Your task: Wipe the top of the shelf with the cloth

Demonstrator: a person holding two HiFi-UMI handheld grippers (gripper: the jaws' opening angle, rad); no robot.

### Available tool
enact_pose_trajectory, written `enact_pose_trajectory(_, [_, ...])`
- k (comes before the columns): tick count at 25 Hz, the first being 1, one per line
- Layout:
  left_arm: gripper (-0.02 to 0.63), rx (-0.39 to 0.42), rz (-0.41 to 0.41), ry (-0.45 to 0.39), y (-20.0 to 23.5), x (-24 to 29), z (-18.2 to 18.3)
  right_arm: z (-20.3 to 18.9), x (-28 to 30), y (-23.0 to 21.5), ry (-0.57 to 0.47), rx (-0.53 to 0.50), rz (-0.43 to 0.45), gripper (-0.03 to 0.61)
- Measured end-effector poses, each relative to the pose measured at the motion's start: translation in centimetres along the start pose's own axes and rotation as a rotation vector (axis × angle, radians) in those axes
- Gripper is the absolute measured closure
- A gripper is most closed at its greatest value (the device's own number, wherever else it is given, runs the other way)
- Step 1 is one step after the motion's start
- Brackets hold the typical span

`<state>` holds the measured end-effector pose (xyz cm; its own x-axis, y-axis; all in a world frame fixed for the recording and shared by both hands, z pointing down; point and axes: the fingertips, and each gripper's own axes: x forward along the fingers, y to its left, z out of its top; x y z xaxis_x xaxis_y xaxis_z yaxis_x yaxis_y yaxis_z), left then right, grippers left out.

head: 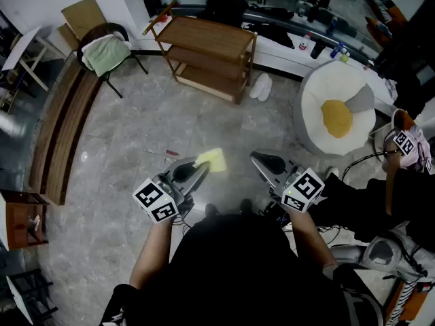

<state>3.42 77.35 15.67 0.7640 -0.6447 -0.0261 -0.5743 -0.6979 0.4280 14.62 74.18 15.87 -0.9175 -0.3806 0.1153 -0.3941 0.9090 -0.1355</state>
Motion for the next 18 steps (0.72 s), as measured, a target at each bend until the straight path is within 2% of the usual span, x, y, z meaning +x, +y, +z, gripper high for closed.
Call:
enact_pose_trajectory(3, [0.58, -0.025, 0.03, -0.024, 0.2, -0.8, -0.1, 0.1, -0.4, -0.1, 0.02, -0.051, 0.002, 0.552])
enact_pose_trajectory(6, [0.58, -0.006, 0.028, -0.037, 0.2, -0.1, 0.9, 1.4, -0.6, -1.7, 0.002, -0.086, -0.004, 0.552])
enact_pose_trajectory(12, [0.58, 0.014, 0.07, 0.03, -0.9, 2.6, -1.3, 1.2, -3.5, -3.3, -0.002, -0.111, -0.009, 0.551])
enact_pose_trajectory(18, [0.58, 0.024, 0.103, 0.036, -1.8, 5.1, -1.5, 1.5, -6.6, -6.2, 0.035, -0.197, -0.021, 0.551])
